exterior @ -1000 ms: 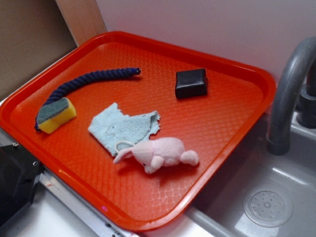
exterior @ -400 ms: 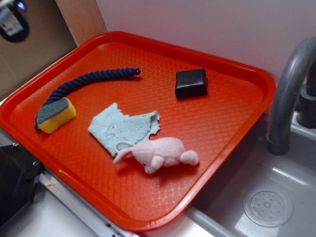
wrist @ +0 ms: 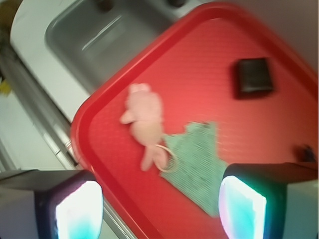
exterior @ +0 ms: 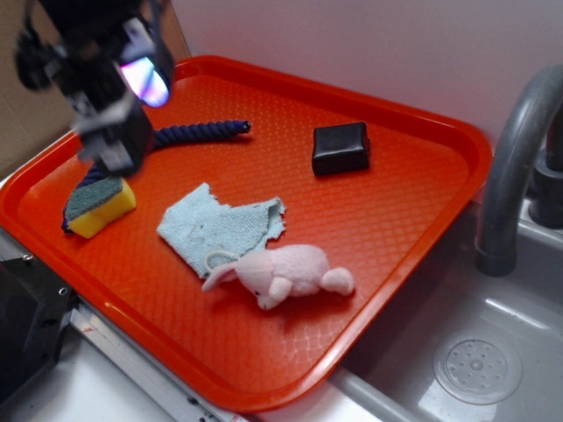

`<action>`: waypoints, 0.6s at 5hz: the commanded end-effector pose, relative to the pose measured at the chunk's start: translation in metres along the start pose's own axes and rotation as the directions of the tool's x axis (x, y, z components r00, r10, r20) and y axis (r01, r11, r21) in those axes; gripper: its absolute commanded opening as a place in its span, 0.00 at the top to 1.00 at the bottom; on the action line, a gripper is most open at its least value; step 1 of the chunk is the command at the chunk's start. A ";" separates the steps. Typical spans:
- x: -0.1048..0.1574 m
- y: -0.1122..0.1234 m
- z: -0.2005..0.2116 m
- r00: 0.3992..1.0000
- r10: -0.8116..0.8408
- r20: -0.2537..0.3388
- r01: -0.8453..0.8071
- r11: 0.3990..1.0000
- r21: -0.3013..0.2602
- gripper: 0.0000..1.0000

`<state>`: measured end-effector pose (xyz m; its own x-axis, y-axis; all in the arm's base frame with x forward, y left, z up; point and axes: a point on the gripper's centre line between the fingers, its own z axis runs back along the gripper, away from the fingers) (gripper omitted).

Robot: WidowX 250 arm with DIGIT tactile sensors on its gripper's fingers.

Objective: Grab the pink bunny.

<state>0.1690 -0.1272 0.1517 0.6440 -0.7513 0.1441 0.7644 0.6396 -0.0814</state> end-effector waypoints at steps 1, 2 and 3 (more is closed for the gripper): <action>0.011 -0.008 -0.044 0.997 0.006 -0.079 -0.007 1.000 -0.017 0.00; 0.017 -0.008 -0.069 0.988 -0.009 -0.154 0.008 1.000 -0.002 0.00; 0.023 -0.015 -0.087 0.980 -0.044 -0.192 0.042 0.999 -0.019 0.00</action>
<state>0.1792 -0.1596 0.0607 0.6111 -0.7862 -0.0916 0.7795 0.6179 -0.1033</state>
